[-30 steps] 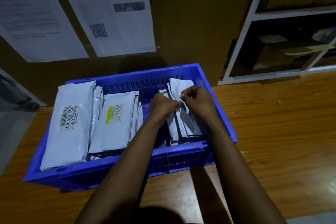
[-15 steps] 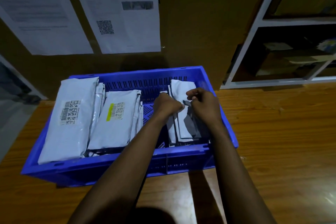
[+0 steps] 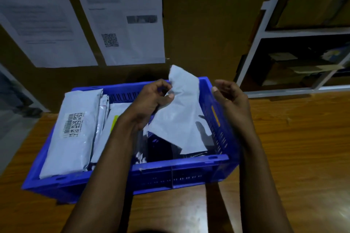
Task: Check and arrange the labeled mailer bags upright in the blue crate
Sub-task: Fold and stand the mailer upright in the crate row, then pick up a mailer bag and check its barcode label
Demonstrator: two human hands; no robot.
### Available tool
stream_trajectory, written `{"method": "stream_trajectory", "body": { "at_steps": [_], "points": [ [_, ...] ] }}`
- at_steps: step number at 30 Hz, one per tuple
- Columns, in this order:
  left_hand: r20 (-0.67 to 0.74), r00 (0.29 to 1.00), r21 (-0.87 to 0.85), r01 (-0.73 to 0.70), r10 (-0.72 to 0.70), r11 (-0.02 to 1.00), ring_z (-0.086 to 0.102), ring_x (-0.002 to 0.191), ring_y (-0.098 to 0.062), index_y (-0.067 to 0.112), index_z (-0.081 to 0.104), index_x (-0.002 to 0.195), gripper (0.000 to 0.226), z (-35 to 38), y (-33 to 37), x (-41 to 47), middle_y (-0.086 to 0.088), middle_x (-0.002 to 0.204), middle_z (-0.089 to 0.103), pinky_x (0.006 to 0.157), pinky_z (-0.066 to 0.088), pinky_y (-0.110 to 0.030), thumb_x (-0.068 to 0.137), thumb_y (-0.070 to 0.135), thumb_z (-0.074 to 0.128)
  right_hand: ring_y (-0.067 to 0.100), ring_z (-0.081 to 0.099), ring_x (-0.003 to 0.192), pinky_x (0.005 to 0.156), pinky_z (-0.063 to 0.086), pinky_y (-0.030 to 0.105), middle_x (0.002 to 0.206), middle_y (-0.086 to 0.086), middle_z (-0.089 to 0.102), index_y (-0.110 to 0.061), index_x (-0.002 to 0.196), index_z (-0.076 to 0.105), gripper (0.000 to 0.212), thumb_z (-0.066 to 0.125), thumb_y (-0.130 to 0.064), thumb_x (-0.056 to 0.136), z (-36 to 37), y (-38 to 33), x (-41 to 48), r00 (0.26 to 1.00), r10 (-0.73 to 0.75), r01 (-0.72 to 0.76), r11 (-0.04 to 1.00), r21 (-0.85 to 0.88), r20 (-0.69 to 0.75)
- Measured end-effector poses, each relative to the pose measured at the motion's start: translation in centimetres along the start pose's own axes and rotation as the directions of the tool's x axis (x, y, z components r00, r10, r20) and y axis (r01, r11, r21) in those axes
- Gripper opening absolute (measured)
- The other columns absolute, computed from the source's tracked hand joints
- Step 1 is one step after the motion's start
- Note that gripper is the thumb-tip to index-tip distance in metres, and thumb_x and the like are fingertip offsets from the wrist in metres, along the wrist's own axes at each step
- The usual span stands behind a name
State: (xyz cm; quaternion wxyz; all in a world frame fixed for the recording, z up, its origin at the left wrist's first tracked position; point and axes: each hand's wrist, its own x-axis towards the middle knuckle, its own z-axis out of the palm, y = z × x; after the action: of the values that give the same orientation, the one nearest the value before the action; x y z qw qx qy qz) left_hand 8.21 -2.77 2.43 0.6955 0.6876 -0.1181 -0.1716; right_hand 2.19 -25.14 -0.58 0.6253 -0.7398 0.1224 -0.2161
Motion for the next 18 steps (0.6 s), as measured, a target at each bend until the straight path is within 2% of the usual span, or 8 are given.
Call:
{"method": "stream_trajectory", "body": {
  "at_steps": [2,4,7,8,10,13,16,18],
  "points": [
    [0.107,0.994,-0.009,0.015,-0.014,1.000,0.066,0.084,-0.023,0.006,0.059,0.098,0.015,-0.3,0.6,-0.9,-0.014,0.094,0.068,0.076,0.057,-0.029,0.093,-0.008,0.061,0.016,0.065,0.120,0.091,0.057,0.035,0.125,-0.007,0.067,-0.033,0.123,0.066,0.029,0.072,-0.036,0.095,-0.5,-0.3,-0.1,0.995,0.084,-0.091,0.985,0.147,0.053],
    [0.211,0.976,-0.003,0.056,-0.054,0.998,0.068,0.085,-0.026,0.006,0.059,0.102,0.017,-0.8,0.7,-1.4,-0.016,0.095,0.069,0.077,0.059,-0.032,0.091,-0.005,0.065,0.017,0.070,0.109,0.077,0.059,0.029,0.124,-0.004,0.066,-0.030,0.132,0.062,0.042,0.074,-0.037,0.093,-0.8,-0.7,-0.2,0.973,0.201,-0.227,0.929,0.291,0.114],
    [0.279,0.953,0.021,0.117,-0.118,0.993,0.060,0.097,-0.036,0.010,0.062,0.107,0.026,-1.4,0.1,-1.8,-0.032,0.105,0.064,0.093,0.048,-0.047,0.084,0.006,0.073,0.012,0.074,0.076,0.056,0.055,0.025,0.105,0.002,0.076,-0.030,0.136,0.060,0.052,0.079,-0.027,0.088,-1.7,-0.9,-0.7,0.922,0.313,-0.372,0.876,0.307,0.227],
    [0.271,0.954,0.031,0.126,-0.130,0.992,0.058,0.098,-0.036,0.011,0.064,0.108,0.029,-1.5,-0.1,-1.9,-0.036,0.107,0.063,0.094,0.047,-0.047,0.082,0.006,0.077,0.013,0.074,0.072,0.054,0.055,0.026,0.102,0.005,0.079,-0.031,0.136,0.061,0.054,0.081,-0.024,0.086,-2.2,-0.8,-0.9,0.910,0.322,-0.390,0.879,0.274,0.262],
    [0.235,0.963,0.031,0.129,-0.133,0.991,0.063,0.094,-0.031,0.013,0.067,0.106,0.031,-1.8,-0.5,-2.1,-0.031,0.100,0.068,0.091,0.053,-0.038,0.079,0.008,0.082,0.017,0.076,0.077,0.054,0.056,0.029,0.101,0.007,0.080,-0.033,0.134,0.062,0.056,0.083,-0.021,0.083,-3.0,-0.6,-1.2,0.914,0.308,-0.370,0.900,0.229,0.266],
    [0.158,0.979,0.150,0.106,-0.129,0.983,0.064,0.079,-0.021,0.014,0.070,0.108,0.030,-2.7,-0.7,-2.3,-0.013,0.080,0.070,0.077,0.054,-0.031,0.081,0.017,0.081,0.020,0.076,0.083,0.054,0.056,0.028,0.103,0.004,0.078,-0.031,0.131,0.063,0.056,0.085,-0.018,0.081,-3.9,-0.4,-1.3,0.956,0.266,-0.291,0.909,0.300,0.122],
    [0.113,0.986,0.158,0.103,-0.122,0.982,0.072,0.080,-0.023,0.011,0.066,0.121,0.039,-3.9,-1.1,-2.9,-0.011,0.101,0.077,0.058,0.057,-0.030,0.084,0.012,0.078,0.025,0.076,0.096,0.056,0.059,0.027,0.114,0.004,0.075,-0.022,0.131,0.059,0.051,0.080,-0.015,0.085,-4.5,-0.4,-1.3,0.972,0.226,-0.235,0.899,0.371,0.067],
    [0.027,0.997,0.045,0.067,-0.068,0.997,0.073,0.087,-0.032,0.012,0.062,0.128,0.050,-4.2,-1.7,-3.2,-0.015,0.108,0.076,0.060,0.060,-0.037,0.081,0.010,0.080,0.028,0.075,0.103,0.058,0.061,0.031,0.126,0.006,0.071,-0.021,0.126,0.058,0.044,0.077,-0.012,0.088,-4.5,-0.2,-1.3,0.973,0.211,-0.232,0.893,0.386,0.096]
  ]
}}
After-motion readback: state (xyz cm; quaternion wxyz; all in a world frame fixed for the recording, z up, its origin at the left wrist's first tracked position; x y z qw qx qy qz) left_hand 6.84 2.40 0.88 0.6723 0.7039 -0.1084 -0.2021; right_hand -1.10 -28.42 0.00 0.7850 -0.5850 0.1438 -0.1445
